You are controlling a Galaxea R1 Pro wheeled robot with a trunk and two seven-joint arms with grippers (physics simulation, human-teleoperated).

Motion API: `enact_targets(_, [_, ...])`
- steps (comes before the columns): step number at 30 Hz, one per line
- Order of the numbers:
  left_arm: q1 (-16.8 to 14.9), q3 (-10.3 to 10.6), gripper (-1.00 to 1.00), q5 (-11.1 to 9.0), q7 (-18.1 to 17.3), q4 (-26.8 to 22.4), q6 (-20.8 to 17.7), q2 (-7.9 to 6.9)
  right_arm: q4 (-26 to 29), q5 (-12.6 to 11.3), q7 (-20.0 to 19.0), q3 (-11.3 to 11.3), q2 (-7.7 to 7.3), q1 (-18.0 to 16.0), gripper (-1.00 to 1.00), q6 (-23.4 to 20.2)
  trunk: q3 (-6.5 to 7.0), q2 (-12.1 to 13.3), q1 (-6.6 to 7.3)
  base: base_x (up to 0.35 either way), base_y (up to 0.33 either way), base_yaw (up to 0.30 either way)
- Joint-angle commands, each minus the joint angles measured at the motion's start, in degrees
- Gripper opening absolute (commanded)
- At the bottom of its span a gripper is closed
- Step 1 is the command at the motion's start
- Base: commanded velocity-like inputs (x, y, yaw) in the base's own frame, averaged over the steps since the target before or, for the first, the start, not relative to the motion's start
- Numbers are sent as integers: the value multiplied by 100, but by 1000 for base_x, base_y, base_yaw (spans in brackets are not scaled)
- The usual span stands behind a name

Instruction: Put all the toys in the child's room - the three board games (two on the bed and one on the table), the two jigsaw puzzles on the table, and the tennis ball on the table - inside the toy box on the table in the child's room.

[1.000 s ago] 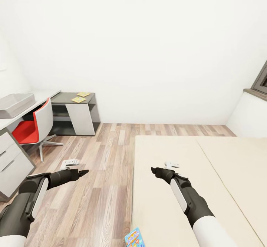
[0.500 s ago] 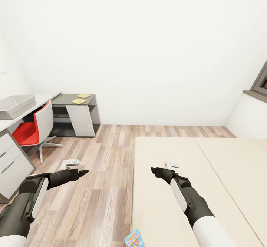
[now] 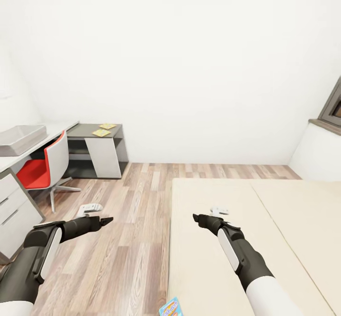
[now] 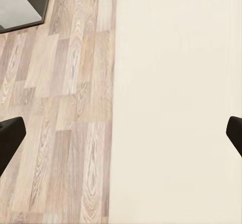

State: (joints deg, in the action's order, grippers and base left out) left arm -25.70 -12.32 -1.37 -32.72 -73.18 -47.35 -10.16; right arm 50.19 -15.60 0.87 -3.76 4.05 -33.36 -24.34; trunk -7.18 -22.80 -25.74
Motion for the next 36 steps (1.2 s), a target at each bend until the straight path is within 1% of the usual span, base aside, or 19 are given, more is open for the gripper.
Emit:
enact_targets(1, [-6, -8, 100, -13, -15, -4, -43, 0, 8, -24, 9, -2, 0, -4, 100, -27, -3, -12, -4, 0, 0, 0])
enact_targets(27, [-6, -9, 100, -13, -19, -4, -37, -4, 8, -16, 9, -2, 0, -4, 100, -27, 204, -12, -4, 0, 0, 0])
enact_targets(36, [-6, -8, 100, -20, -22, -4, -37, -4, 8, -19, 9, -2, 0, -4, 100, -27, 230, -12, -4, 0, 0, 0])
